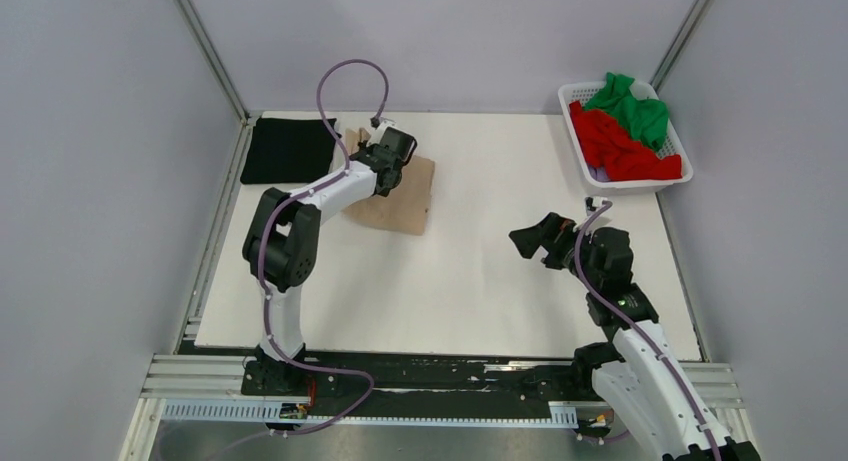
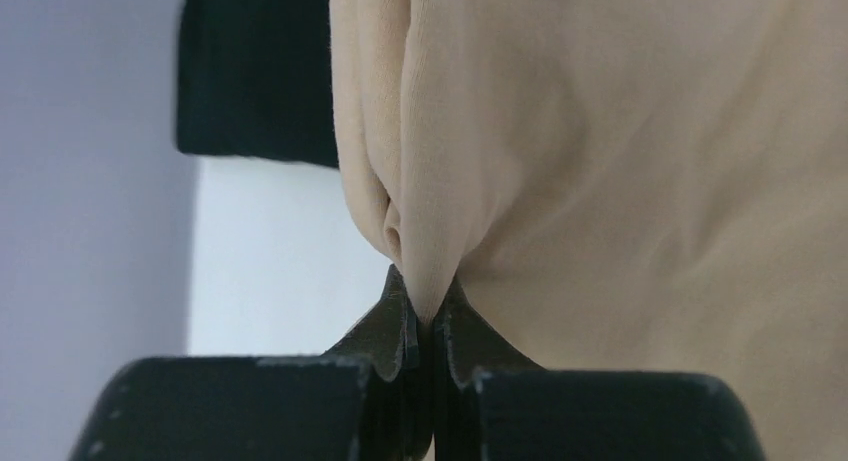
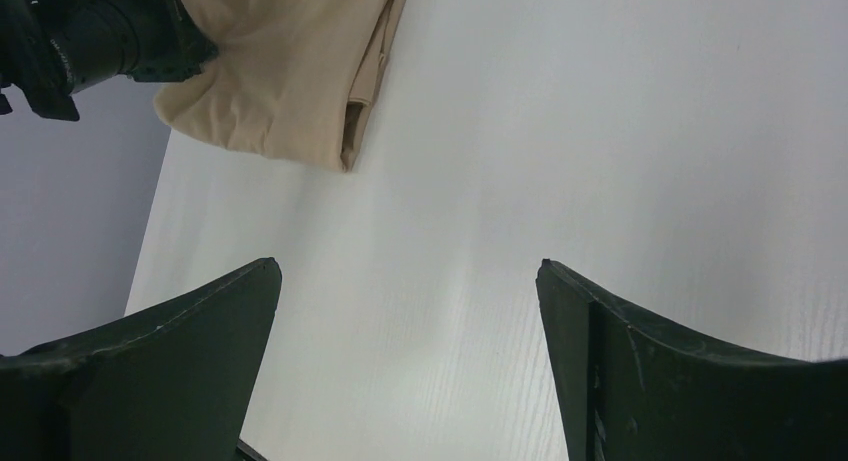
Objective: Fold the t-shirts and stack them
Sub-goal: Put the neatly folded tshirt into the corner of the board with the left arm
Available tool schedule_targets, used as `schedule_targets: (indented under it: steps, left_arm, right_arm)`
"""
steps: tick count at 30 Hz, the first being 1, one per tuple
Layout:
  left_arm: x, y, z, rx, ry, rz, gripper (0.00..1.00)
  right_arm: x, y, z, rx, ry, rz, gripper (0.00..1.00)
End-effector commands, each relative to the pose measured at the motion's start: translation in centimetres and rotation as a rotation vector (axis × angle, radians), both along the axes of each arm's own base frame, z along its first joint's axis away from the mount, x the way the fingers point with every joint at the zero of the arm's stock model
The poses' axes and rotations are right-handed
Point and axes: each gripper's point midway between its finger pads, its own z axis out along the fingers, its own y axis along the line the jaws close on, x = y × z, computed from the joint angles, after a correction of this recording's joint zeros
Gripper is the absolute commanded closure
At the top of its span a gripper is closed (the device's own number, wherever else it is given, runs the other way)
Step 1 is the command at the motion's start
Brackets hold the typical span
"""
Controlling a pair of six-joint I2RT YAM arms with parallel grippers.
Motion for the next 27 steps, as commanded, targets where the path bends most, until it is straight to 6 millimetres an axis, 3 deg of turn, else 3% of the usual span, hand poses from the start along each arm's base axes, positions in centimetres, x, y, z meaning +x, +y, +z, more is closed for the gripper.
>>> schedule_targets:
  steps: [1,10,16,27]
  left_arm:
    - [4.1,3.7,5.5,0.329,-0.115,0.013,1.00]
    - [8.2,9.5,10.8,0.385,-0.204,0.039,1.00]
    - [10.0,11.8,14.6,0.376,-0.284,0.021,1.00]
    - [10.7,12.4,20.8,0.386,-0.381,0.026,1.00]
  right_arm:
    - [0.4,-0.7,1.7,-0.016,-0.072,-0.035,0.00]
    - [1.2,-2.4,1.2,-0.053,-0.074,-0.135,0.00]
    - [1.6,-2.6,0.5,-0.069,-0.049,-0.145,0.00]
    - [1.8,-2.8,-0.2,-0.079,-0.025,-0.159,0.00]
